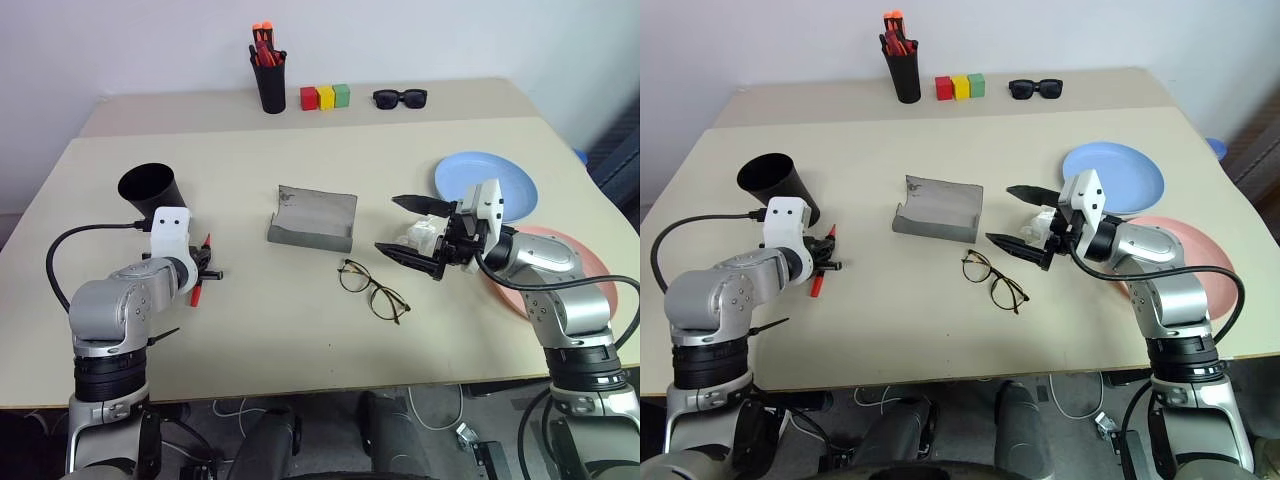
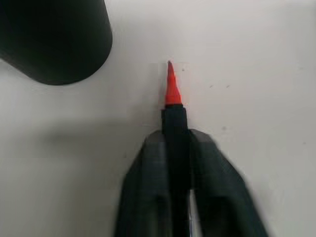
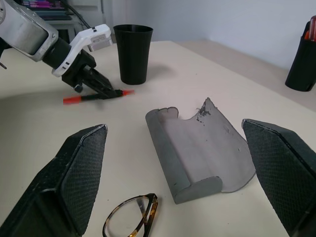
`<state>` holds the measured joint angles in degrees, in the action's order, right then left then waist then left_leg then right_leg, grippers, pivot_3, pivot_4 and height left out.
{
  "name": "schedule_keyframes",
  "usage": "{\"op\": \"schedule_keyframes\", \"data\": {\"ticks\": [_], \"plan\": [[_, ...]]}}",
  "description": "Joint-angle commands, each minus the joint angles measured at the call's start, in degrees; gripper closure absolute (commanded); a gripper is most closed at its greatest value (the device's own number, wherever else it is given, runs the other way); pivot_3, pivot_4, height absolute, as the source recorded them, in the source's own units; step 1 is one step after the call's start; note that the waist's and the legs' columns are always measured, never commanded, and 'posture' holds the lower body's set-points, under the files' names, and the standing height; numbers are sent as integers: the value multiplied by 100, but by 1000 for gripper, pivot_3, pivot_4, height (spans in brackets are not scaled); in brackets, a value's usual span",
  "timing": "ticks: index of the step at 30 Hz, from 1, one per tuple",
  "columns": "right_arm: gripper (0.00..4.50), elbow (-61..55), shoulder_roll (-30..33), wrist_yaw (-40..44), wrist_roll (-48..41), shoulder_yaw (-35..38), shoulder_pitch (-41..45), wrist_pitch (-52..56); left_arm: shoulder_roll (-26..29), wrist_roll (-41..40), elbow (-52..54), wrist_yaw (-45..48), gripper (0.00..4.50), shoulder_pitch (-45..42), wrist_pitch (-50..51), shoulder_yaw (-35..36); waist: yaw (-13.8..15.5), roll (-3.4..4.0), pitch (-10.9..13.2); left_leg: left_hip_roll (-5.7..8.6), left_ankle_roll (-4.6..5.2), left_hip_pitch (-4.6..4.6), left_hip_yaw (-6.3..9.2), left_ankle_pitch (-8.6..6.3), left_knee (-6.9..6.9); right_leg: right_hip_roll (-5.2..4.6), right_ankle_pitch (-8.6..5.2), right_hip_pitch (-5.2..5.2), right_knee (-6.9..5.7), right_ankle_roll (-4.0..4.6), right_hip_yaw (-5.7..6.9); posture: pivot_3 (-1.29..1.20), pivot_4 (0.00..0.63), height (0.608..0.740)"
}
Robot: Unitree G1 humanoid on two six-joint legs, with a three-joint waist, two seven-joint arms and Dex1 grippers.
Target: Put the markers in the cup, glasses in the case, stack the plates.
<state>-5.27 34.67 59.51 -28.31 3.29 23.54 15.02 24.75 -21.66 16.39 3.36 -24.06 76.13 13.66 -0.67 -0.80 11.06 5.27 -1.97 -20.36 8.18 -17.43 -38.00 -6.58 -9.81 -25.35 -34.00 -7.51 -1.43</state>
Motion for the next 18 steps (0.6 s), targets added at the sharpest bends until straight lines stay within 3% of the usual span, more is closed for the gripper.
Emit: {"op": "schedule_keyframes", "data": {"ticks": [1, 5, 11, 18], "plan": [[0, -55, 58, 4, -14, 167, 63, -135, 41, 76, 240, 30, 4448, 95, 118, 58, -1, 0, 0, 0, 0, 0, 0, 0, 0, 0, 0, 0, 0, 0, 0, 0, 150, 740], [0, 12, 35, 3, 7, 136, 108, -178, 87, 36, 406, 198, 4448, 111, -49, -64, -2, 0, 0, 0, 0, 1, 0, 0, 0, 0, 0, 0, 0, 0, 0, 0, 150, 740], [0, 103, 25, 28, 14, 127, 168, -201, 232, -603, 1076, 1364, 4448, -76, -565, -486, 7, 0, 0, -1, 0, -2, 0, 0, 0, -1, 0, 0, 1, 0, 0, 0, 150, 740], [0, -88, 87, 279, -574, 214, 149, 460, -141, -412, 658, 1689, 4448, -1056, -3229, 27, 1, 0, 0, -3, -4, -3, 0, 2, -1, -1, 2, 1, 3, 3, 1, 0, 150, 740]]}}
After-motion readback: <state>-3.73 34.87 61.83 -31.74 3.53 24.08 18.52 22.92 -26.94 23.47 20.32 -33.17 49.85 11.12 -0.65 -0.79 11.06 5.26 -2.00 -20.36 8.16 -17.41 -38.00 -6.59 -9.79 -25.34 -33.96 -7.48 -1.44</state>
